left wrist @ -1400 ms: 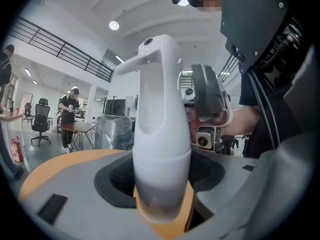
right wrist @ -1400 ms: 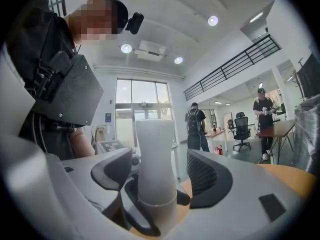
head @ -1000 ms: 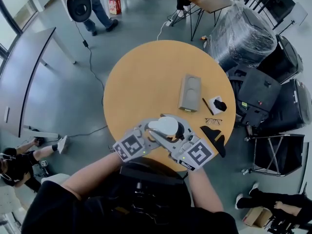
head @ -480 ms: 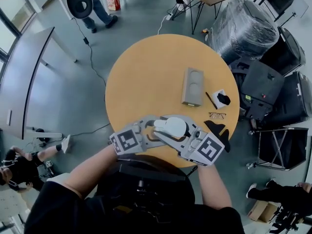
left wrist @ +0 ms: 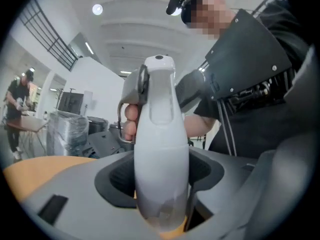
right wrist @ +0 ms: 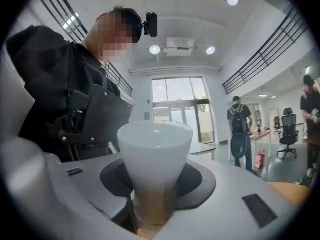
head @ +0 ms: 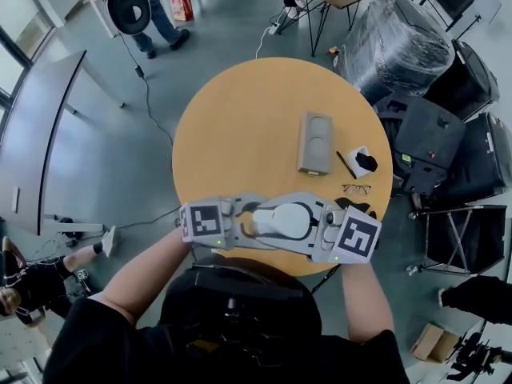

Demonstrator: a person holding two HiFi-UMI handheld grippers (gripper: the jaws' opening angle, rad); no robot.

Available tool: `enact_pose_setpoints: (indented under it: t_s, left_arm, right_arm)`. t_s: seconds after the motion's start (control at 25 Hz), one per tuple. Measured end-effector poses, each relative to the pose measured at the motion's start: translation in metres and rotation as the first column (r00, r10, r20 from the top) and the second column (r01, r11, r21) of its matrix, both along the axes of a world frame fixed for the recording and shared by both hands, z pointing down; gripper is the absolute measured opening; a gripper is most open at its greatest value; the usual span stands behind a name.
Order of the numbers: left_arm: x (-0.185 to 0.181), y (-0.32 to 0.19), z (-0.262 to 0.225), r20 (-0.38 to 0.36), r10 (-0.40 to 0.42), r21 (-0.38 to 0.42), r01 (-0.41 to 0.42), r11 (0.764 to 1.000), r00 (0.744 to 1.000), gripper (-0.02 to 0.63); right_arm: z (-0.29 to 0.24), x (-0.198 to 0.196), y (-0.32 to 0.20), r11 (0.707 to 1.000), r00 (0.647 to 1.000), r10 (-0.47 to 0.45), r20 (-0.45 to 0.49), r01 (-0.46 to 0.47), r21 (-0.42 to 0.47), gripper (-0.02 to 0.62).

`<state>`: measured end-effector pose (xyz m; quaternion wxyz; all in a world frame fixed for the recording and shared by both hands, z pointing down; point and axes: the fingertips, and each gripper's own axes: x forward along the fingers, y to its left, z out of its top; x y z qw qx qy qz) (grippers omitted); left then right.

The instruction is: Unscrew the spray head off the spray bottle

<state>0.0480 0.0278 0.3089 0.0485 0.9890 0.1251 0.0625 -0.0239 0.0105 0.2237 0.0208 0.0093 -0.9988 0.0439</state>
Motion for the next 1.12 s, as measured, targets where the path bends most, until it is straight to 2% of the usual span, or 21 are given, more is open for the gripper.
enact_pose_setpoints:
  t_s: [0.08,0.16,0.24,0.32,0.36,0.44,0.56,0.68,0.76,0.84,0.92,0.96,1.12]
  left_arm:
    - [0.001,0.007,-0.002,-0.003,0.057,-0.026,-0.057,0.998,0.998,0.299]
    - [0.001,0.002,-0.004,-0.004,0.043,-0.019,-0.043,0.999,0.999,0.300]
    - [0.000,-0.013,-0.006,-0.012,-0.046,-0.011,0.046,0.999,0.999,0.301]
    - [-0.002,-0.034,-0.009,-0.039,-0.184,-0.022,0.184,0.983,0.982,0.302]
    - [-0.004,-0.045,-0.011,-0.055,-0.257,-0.027,0.256,0.966,0.965,0.302]
    - [-0.010,-0.067,-0.012,-0.071,-0.399,-0.023,0.399,0.917,0.914,0.302]
    - [-0.019,-0.096,-0.006,-0.060,-0.575,0.001,0.576,0.817,0.816,0.302]
    - [-0.027,-0.110,-0.010,-0.060,-0.653,0.037,0.655,0.754,0.755,0.302]
    - [-0.033,-0.115,-0.014,-0.058,-0.690,0.056,0.693,0.719,0.721,0.302]
    - [-0.035,-0.117,-0.011,-0.054,-0.713,0.087,0.715,0.694,0.699,0.302]
    - [-0.031,-0.115,-0.009,-0.054,-0.723,0.105,0.724,0.682,0.689,0.302]
    - [-0.028,-0.114,-0.009,-0.058,-0.720,0.098,0.721,0.686,0.692,0.302]
    - [-0.021,-0.112,-0.011,-0.067,-0.677,0.085,0.680,0.728,0.733,0.302]
  right_arm:
    - [-0.001,-0.001,0.007,0.997,0.997,-0.075,-0.019,0.074,-0.008,0.189]
    - [0.000,-0.001,0.004,0.996,0.996,-0.087,-0.036,0.087,-0.002,0.190]
    - [0.000,-0.001,-0.011,1.000,0.999,-0.024,-0.030,0.024,-0.007,0.186]
    - [0.001,0.002,-0.033,0.995,0.995,0.095,-0.021,-0.096,-0.013,0.198]
    - [0.004,0.005,-0.045,0.987,0.987,0.160,-0.024,-0.160,-0.010,0.251]
    - [0.011,0.009,-0.063,0.958,0.957,0.287,-0.040,-0.287,-0.018,0.273]
    - [0.019,0.011,-0.082,0.873,0.874,0.484,-0.047,-0.486,-0.042,0.270]
    - [0.013,0.004,-0.093,0.796,0.796,0.605,-0.026,-0.605,-0.015,0.264]
    - [0.010,-0.003,-0.100,0.774,0.773,0.633,-0.030,-0.633,0.004,0.261]
    - [0.011,-0.006,-0.105,0.764,0.763,0.646,-0.030,-0.646,0.014,0.255]
    - [0.011,-0.006,-0.106,0.762,0.762,0.647,-0.016,-0.647,0.033,0.247]
    - [0.011,-0.005,-0.105,0.766,0.766,0.642,-0.008,-0.641,0.042,0.240]
    - [0.009,-0.001,-0.104,0.800,0.801,0.598,0.000,-0.598,0.046,0.239]
